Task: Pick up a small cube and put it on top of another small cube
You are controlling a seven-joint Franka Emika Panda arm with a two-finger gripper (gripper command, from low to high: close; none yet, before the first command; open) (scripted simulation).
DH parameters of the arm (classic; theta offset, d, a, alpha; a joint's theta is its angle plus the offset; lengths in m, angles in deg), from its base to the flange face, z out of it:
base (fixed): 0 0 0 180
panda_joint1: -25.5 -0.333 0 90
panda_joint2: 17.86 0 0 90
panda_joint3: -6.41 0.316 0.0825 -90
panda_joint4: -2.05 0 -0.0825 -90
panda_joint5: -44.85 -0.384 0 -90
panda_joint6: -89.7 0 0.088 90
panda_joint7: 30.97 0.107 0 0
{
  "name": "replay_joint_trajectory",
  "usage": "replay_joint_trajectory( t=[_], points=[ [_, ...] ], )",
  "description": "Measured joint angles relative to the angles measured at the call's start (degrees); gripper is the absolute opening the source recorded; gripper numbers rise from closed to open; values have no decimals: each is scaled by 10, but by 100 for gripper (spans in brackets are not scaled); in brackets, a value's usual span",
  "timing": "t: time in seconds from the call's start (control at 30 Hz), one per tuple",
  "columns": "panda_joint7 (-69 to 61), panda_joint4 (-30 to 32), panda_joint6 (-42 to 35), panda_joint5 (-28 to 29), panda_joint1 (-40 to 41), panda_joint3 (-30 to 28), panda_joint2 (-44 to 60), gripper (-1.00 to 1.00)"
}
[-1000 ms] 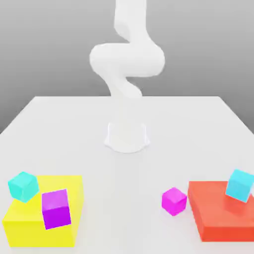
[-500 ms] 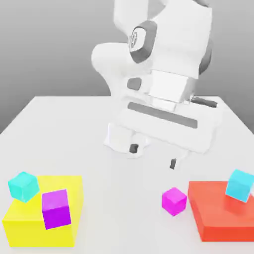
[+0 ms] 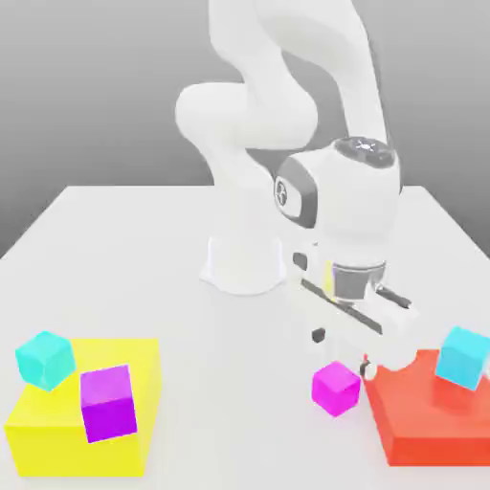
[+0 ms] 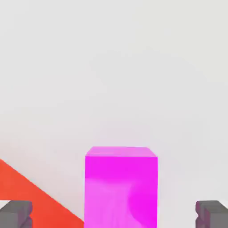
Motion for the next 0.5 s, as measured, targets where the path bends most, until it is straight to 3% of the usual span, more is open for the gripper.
replay_joint_trajectory(
  t=[0.2,0.4,0.43,0.5],
  points=[
    [77,-16,36,101,-56,-79,55,0],
    [157,-32,79,208,-157,-207,118,0],
    [166,-33,84,220,-171,-223,125,-100],
    [166,-33,85,219,-171,-223,125,-100]
  ],
)
